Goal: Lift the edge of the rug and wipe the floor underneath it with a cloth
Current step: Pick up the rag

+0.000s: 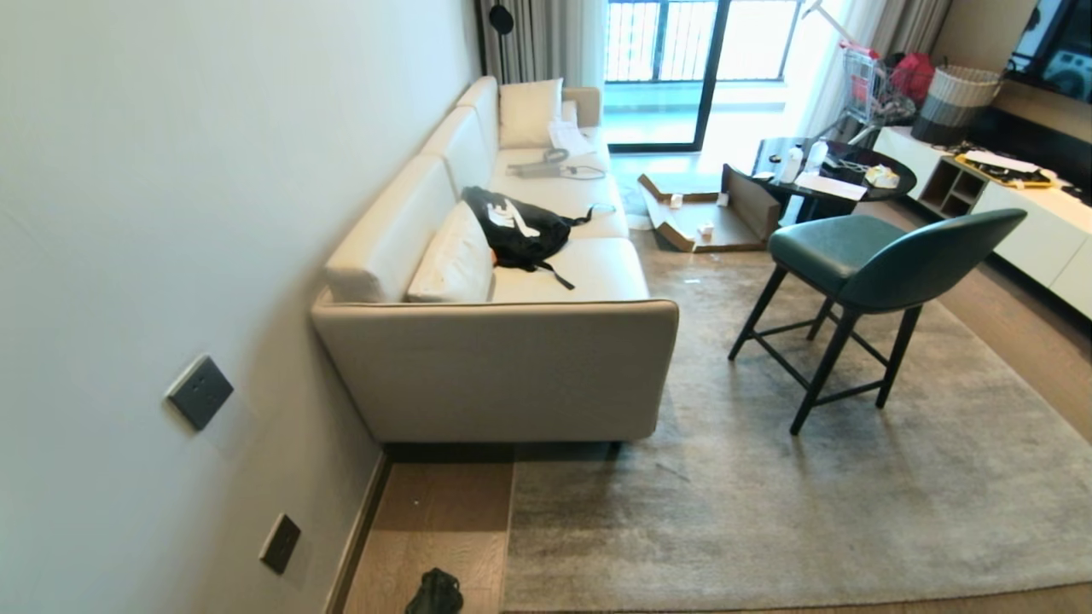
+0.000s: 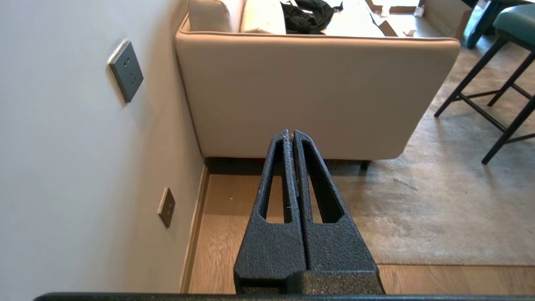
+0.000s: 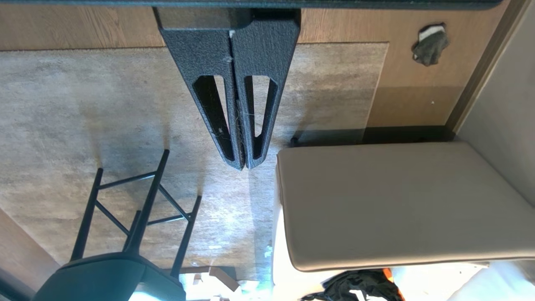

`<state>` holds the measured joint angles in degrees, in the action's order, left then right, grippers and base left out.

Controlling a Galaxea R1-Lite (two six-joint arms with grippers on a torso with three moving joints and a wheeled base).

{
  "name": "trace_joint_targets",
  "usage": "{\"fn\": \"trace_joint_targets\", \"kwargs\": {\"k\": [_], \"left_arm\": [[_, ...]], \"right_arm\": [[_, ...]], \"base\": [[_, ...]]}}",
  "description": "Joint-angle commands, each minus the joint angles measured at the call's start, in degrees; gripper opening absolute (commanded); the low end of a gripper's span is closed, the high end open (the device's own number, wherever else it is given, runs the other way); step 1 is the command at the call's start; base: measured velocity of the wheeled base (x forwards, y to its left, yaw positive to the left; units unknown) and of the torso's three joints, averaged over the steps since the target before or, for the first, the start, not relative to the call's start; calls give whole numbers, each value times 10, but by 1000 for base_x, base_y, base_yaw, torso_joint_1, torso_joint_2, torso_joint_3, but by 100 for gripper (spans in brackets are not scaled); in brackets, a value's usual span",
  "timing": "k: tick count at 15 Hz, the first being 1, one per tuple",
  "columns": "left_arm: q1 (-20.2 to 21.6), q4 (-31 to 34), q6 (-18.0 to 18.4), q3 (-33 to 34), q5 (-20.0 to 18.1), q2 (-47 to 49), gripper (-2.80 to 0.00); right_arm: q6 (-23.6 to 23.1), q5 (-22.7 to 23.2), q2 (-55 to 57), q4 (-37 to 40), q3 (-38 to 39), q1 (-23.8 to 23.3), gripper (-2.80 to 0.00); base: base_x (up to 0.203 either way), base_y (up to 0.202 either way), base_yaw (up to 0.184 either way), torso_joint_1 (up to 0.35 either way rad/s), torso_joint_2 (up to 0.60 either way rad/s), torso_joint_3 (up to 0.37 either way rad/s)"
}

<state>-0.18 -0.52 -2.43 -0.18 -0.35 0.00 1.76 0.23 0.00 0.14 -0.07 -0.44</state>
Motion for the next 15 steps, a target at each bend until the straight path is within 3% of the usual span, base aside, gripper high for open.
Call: {"fn": "trace_joint_targets", "kwargs": {"k": [1,15], "left_arm": [[0,0,0,0,0,0,-280],[0,0,0,0,0,0,-280]], "right_arm": [[0,0,1,0,1,0,-280],[1,0,1,0,0,0,-280]], "base": [[0,0,0,-150,401,254],[0,0,0,-158,519,358]]}}
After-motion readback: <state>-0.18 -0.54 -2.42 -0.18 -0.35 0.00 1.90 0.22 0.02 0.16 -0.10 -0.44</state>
